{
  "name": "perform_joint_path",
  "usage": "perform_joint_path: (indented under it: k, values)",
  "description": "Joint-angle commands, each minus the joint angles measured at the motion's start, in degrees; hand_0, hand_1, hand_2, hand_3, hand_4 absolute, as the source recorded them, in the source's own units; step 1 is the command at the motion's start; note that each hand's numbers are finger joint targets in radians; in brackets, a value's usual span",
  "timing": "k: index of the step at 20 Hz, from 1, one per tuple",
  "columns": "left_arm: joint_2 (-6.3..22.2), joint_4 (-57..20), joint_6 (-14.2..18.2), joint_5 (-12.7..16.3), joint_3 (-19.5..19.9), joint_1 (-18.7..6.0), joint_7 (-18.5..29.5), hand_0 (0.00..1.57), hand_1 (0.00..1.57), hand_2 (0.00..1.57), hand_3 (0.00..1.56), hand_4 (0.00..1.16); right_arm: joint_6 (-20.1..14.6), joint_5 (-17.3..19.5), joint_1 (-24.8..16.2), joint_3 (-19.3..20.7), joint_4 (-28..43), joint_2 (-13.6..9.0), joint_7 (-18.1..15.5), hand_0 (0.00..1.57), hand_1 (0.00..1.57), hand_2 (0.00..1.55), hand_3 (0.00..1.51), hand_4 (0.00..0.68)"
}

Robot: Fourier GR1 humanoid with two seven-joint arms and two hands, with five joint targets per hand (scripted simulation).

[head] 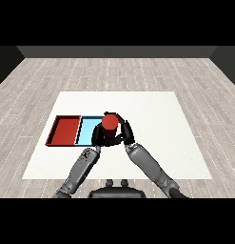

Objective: Pick the red can and put it in the red box

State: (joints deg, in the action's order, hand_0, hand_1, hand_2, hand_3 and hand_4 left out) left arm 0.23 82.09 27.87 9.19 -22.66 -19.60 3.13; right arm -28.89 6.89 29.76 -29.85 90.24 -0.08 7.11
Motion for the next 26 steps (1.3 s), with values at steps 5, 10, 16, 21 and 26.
perform_joint_path:
  k: [5, 10, 16, 21, 26]
  values:
    - [2.9, 4.9, -3.9, -2.1, 2.9, 3.2, 0.3, 1.57, 1.57, 1.57, 1.49, 1.13, 3.7, 2.0, -7.1, 2.0, 7.4, -1.6, -0.3, 0.00, 0.00, 0.00, 0.00, 0.000]
    - [0.9, 2.8, -2.2, -5.6, 4.0, 1.0, -1.7, 1.57, 1.57, 1.57, 1.50, 1.13, 6.8, -1.3, -4.8, 9.3, 5.8, -1.2, -2.1, 0.00, 0.00, 0.00, 0.00, 0.000]
    - [0.6, 0.6, -1.4, -6.4, 6.6, 2.9, 1.4, 1.57, 1.57, 1.57, 1.49, 1.12, 11.3, -7.2, -15.2, 13.1, 17.6, -6.2, -4.9, 0.00, 0.00, 0.00, 0.00, 0.000]
    - [5.9, 2.7, -3.7, -6.0, 12.4, 1.7, -2.0, 1.57, 1.57, 1.57, 1.47, 1.12, 12.0, -8.3, -22.1, 15.5, 21.3, -6.9, -8.2, 0.00, 0.00, 0.00, 0.00, 0.000]
    - [9.9, -4.0, -3.9, -5.6, 18.4, 0.3, -1.1, 1.57, 1.57, 1.57, 1.50, 1.13, 14.0, -13.2, -33.3, 21.7, 24.5, -10.2, -12.9, 0.00, 0.00, 0.00, 0.00, 0.000]
